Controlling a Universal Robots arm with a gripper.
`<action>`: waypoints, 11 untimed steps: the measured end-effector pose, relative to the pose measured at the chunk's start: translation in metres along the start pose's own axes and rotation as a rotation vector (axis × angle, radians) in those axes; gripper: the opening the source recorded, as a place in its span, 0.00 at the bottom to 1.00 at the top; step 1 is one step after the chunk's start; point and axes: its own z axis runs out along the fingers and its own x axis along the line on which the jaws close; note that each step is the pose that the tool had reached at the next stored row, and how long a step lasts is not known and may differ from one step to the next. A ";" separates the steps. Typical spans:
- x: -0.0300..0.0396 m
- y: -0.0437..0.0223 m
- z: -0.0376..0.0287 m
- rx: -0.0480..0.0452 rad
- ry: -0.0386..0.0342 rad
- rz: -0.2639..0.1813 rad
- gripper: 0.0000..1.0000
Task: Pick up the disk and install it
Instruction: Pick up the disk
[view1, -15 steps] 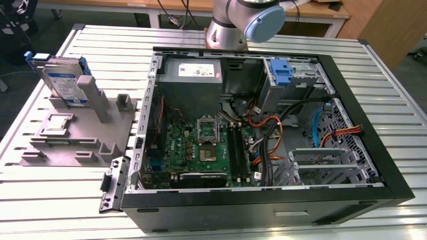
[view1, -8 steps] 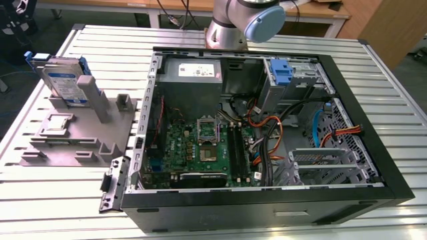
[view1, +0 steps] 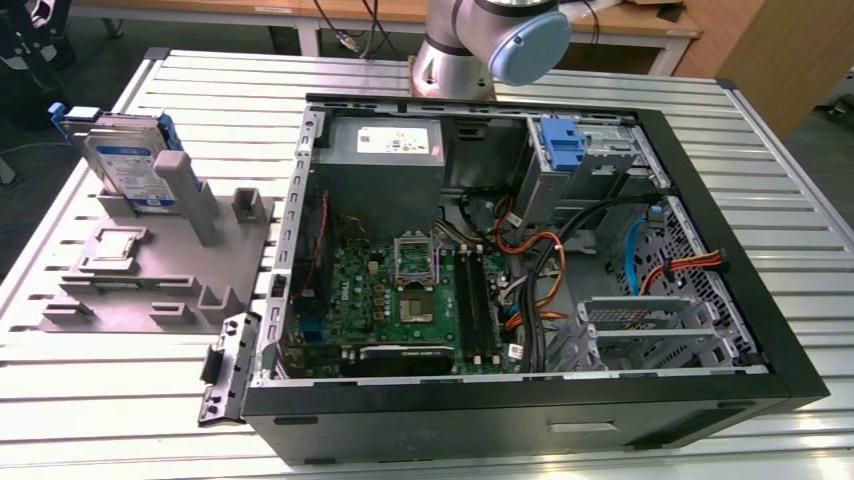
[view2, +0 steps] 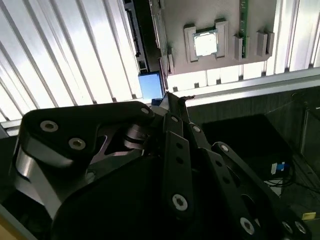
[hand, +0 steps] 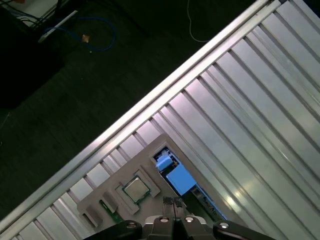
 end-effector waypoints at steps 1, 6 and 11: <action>0.0000 0.0000 0.0000 -0.0002 0.0006 -0.011 0.10; 0.0000 0.0000 0.0000 -0.0009 0.0023 -0.048 0.10; 0.0000 0.0000 0.0000 -0.0015 0.0041 -0.086 0.10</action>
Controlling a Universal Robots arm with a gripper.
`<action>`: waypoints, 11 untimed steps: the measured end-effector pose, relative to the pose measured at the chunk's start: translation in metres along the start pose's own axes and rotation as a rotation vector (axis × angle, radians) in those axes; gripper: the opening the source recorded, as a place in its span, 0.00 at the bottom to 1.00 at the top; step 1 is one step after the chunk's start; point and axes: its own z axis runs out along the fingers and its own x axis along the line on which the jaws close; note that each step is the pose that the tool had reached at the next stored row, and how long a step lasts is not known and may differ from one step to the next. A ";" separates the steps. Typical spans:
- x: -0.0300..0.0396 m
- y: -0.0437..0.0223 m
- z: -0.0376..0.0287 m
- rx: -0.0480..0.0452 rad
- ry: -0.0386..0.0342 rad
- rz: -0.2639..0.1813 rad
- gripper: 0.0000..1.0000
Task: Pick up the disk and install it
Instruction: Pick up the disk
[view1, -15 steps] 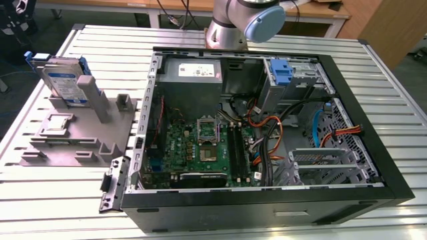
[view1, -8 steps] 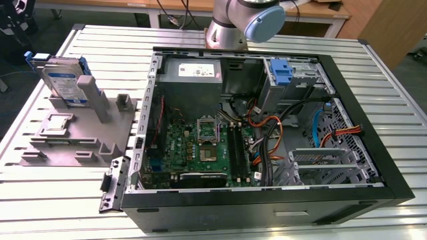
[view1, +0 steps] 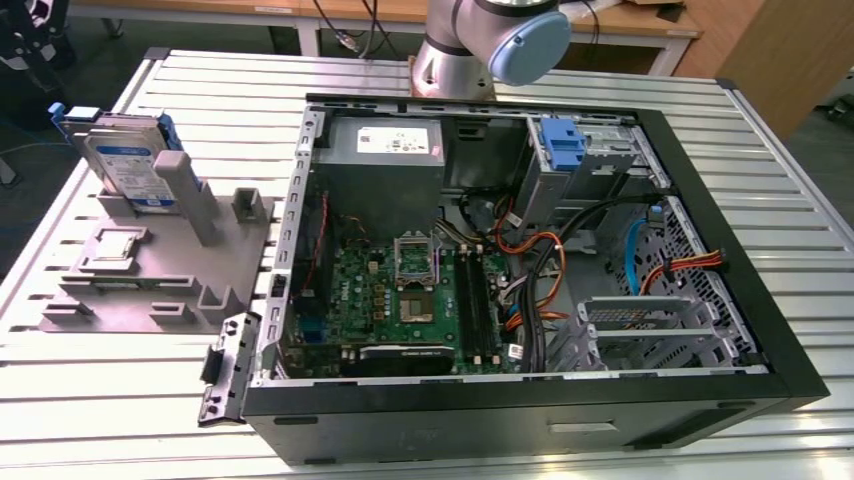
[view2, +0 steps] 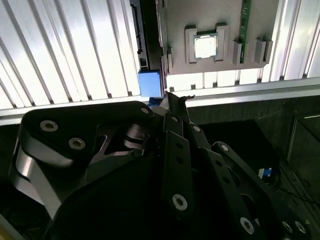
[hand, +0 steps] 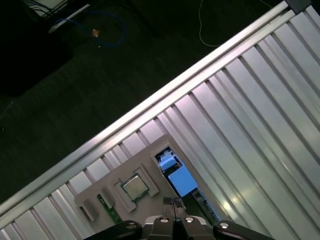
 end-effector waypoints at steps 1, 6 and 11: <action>0.0000 0.0000 0.0000 -0.0001 0.0003 -0.008 0.10; 0.0000 0.0000 0.0000 -0.0009 0.0025 -0.054 0.10; 0.0000 0.0000 0.0000 -0.0018 0.0052 -0.110 0.10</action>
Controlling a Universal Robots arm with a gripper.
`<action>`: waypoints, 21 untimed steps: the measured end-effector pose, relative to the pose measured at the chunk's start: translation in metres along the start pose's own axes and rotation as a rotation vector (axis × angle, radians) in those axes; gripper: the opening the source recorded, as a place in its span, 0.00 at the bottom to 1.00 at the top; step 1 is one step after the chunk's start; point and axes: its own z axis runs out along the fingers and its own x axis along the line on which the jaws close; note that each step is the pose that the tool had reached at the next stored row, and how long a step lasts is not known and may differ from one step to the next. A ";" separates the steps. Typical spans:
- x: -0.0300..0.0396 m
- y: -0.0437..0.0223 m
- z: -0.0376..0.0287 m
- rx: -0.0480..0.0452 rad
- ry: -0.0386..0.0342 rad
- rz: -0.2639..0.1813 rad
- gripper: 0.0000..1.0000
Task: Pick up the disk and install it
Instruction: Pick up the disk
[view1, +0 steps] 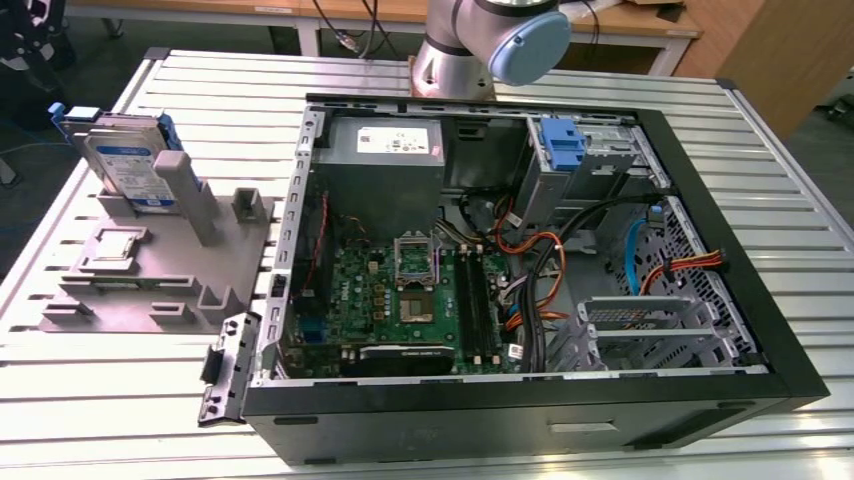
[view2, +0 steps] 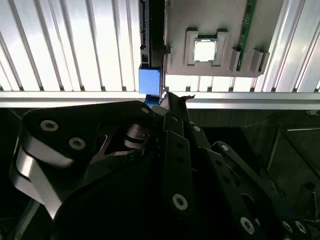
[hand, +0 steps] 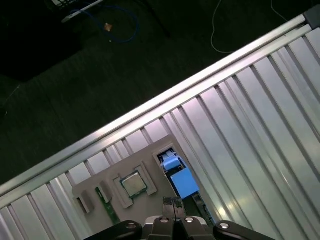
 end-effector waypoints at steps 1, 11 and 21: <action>0.0000 0.0000 0.0000 -0.0002 0.0005 -0.012 0.10; 0.0000 0.0000 0.0000 -0.0015 0.0042 -0.087 0.10; 0.0000 0.0000 0.0000 -0.0015 0.0042 -0.088 0.10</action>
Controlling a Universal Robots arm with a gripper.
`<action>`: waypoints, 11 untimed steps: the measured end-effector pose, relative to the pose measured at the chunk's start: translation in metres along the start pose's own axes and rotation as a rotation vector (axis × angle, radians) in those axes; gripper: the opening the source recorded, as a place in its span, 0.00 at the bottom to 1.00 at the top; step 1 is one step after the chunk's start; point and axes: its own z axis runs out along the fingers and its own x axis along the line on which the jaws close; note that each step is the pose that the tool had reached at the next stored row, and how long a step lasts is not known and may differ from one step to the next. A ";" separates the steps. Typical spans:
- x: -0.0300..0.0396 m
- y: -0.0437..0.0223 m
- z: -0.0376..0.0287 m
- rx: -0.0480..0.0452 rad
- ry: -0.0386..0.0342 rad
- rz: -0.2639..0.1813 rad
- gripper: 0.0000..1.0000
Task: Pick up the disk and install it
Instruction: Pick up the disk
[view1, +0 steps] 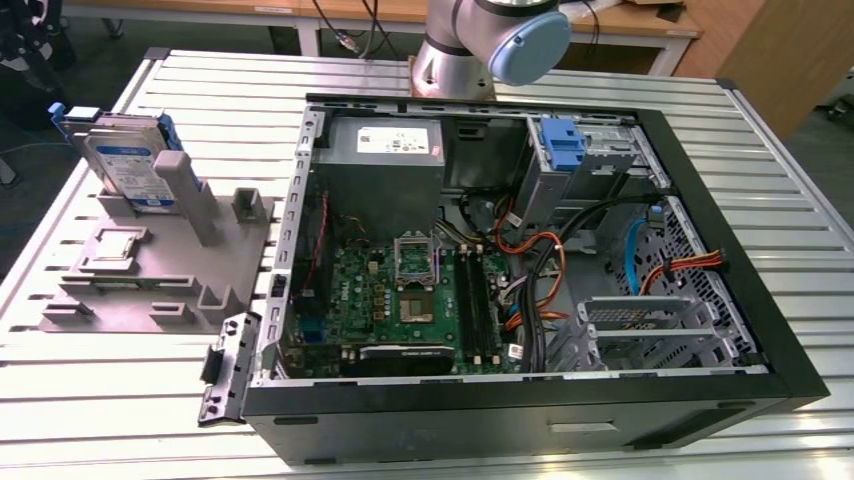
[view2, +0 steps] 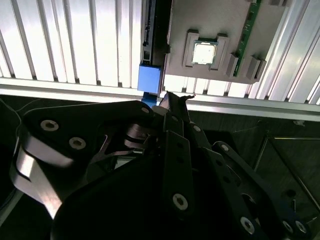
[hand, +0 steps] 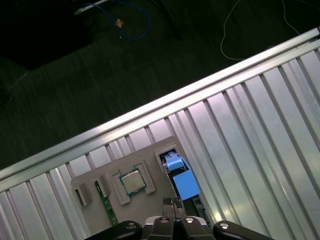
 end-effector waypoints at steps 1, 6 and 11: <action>0.0000 0.0000 0.0000 0.0000 0.0000 0.000 0.10; 0.0000 0.0000 0.0001 -0.0005 0.0015 -0.035 0.10; 0.0000 0.0000 0.0001 -0.0021 0.0059 -0.127 0.10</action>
